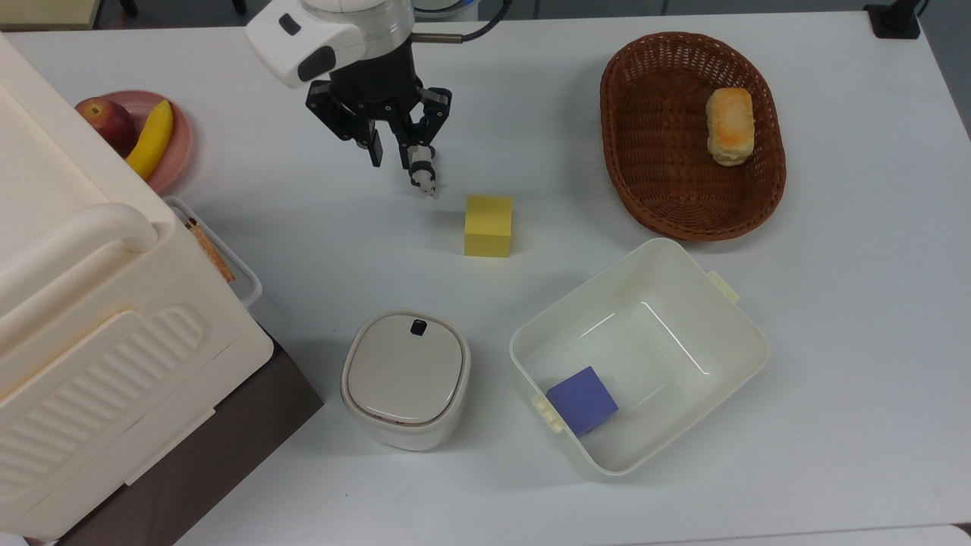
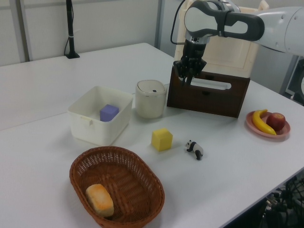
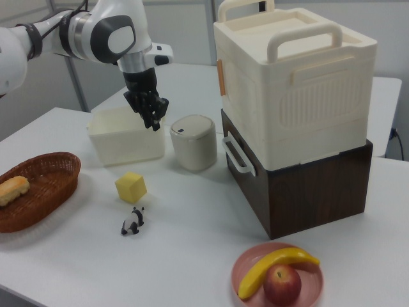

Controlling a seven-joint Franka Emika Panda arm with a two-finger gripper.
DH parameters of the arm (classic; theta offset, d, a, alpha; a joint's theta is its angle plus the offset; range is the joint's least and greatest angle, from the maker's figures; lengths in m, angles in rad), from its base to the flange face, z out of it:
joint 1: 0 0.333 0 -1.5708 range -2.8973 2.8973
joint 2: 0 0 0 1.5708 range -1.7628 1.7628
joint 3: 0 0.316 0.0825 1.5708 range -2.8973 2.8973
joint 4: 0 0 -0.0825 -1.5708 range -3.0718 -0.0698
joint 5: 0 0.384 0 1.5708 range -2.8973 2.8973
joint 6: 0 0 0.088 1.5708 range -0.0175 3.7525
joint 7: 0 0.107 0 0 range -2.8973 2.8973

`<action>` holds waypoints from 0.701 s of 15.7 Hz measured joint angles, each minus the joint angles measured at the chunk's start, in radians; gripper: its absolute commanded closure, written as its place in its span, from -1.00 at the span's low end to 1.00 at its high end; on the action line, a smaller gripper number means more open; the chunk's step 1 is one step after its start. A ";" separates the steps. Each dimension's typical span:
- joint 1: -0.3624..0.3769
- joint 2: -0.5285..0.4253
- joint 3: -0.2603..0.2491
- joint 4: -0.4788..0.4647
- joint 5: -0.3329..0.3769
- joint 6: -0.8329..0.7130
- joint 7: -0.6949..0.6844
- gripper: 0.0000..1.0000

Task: Slide the drawer open
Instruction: 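Move the gripper toward the dark wooden drawer unit's front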

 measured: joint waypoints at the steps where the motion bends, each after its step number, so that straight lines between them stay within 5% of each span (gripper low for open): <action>1: -0.001 0.000 0.000 0.000 0.001 0.006 0.000 0.44; 7: -0.007 -0.001 0.000 0.002 0.001 0.009 -0.005 0.24; 11: -0.019 -0.009 -0.002 0.006 0.001 0.005 -0.126 0.23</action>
